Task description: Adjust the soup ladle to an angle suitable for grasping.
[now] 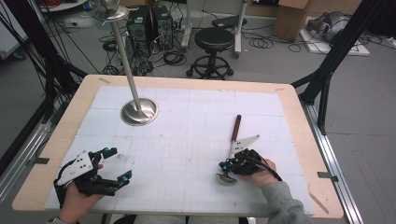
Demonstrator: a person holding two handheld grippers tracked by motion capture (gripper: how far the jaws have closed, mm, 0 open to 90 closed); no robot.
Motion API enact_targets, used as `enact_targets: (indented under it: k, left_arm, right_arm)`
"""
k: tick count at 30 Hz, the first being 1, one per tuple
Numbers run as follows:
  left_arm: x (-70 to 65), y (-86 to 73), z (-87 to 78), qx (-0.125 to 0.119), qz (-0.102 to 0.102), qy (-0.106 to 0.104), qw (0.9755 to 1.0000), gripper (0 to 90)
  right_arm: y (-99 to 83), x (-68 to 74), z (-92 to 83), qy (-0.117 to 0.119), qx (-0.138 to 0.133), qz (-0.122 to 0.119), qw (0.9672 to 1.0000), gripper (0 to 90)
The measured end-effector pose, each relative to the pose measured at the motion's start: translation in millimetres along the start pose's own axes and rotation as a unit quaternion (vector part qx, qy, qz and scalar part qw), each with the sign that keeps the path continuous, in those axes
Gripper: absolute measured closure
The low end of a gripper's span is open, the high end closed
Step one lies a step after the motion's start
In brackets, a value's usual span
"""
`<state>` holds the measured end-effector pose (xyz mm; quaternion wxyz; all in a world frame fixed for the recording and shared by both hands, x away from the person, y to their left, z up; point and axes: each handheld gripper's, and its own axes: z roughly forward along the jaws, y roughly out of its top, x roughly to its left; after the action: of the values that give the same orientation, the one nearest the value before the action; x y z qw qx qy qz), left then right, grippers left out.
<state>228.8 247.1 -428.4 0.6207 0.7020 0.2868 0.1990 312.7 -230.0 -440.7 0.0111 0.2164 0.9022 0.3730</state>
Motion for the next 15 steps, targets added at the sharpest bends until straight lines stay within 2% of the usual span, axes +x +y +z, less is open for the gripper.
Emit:
enact_targets:
  k: [3, 7, 15]
  left_arm:
    - [-0.1, 0.2, 0.2, -0.001, 0.001, -0.001, 1.0, 1.8]
    - [0.2, 0.4, 0.0, -0.001, 0.003, 0.0, 1.0, 1.8]
    - [0.3, 0.8, 0.4, 0.0, 0.003, -0.001, 1.0, 1.8]
  right_arm:
    - [-3.4, -0.6, -3.7, 0.001, 0.002, 0.0, 1.0, 89.8]
    - [-5.9, 1.3, -10.3, -0.007, 0.019, -0.026, 0.9995, 89.8]
    - [-9.3, -1.6, -16.7, -0.015, 0.028, -0.027, 0.9991, 89.8]
